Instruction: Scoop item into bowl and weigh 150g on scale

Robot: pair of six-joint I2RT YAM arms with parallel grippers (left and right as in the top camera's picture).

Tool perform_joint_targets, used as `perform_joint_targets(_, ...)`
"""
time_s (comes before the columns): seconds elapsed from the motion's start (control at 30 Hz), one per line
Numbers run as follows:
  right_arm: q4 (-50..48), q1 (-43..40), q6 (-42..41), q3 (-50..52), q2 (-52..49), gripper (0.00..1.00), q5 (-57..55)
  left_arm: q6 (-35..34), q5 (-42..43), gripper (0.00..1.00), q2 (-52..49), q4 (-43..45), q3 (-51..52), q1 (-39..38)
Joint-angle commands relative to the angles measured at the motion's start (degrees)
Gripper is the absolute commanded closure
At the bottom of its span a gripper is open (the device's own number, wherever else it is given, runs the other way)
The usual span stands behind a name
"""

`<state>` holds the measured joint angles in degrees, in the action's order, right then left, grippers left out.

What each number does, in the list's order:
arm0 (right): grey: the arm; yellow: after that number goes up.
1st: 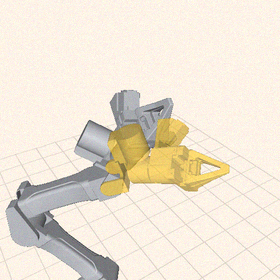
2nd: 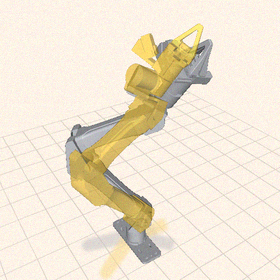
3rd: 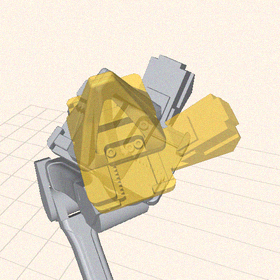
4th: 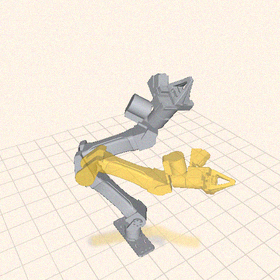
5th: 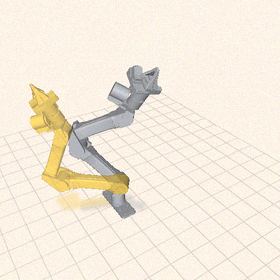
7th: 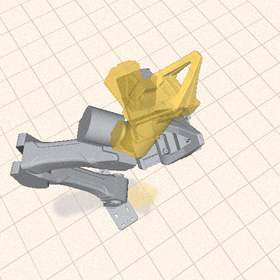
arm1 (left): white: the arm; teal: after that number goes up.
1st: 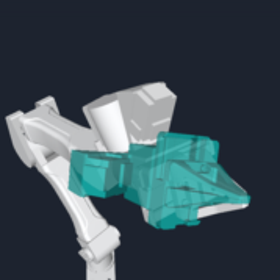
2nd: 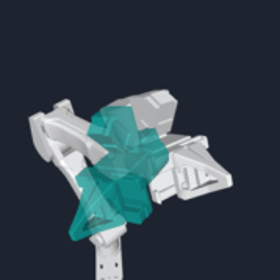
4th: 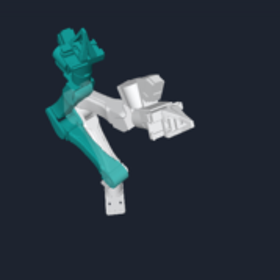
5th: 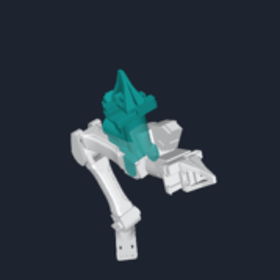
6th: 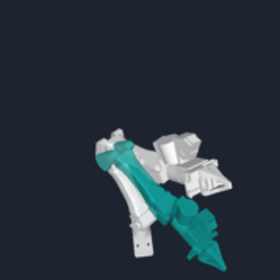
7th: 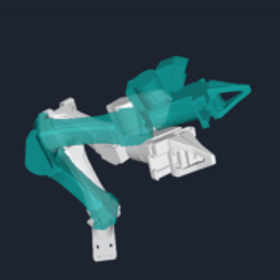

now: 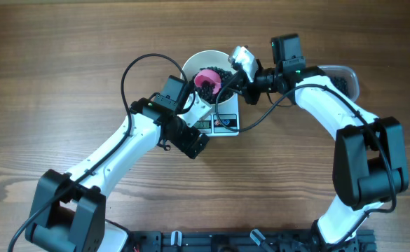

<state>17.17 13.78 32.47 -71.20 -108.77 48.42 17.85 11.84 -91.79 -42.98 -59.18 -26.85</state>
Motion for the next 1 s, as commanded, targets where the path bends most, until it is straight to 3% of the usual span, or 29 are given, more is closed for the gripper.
perform_joint_targets(0.0, 0.04, -0.52, -6.95, -0.79, -0.85, 0.96, 5.7, -0.15, 0.5, 0.0, 0.61, 0.15, 0.37, -0.04)
perform_joint_targets(0.27, -4.44, -4.13, -13.68, -0.79, -0.85, 0.96, 11.78, -0.15, 0.52, 0.0, 0.61, 0.15, 0.37, -0.04)
perform_joint_targets(0.97, -7.28, -5.84, -14.67, -0.79, -0.85, 0.96, 13.94, -0.15, 0.5, 0.0, 0.61, 0.15, 0.37, -0.04)
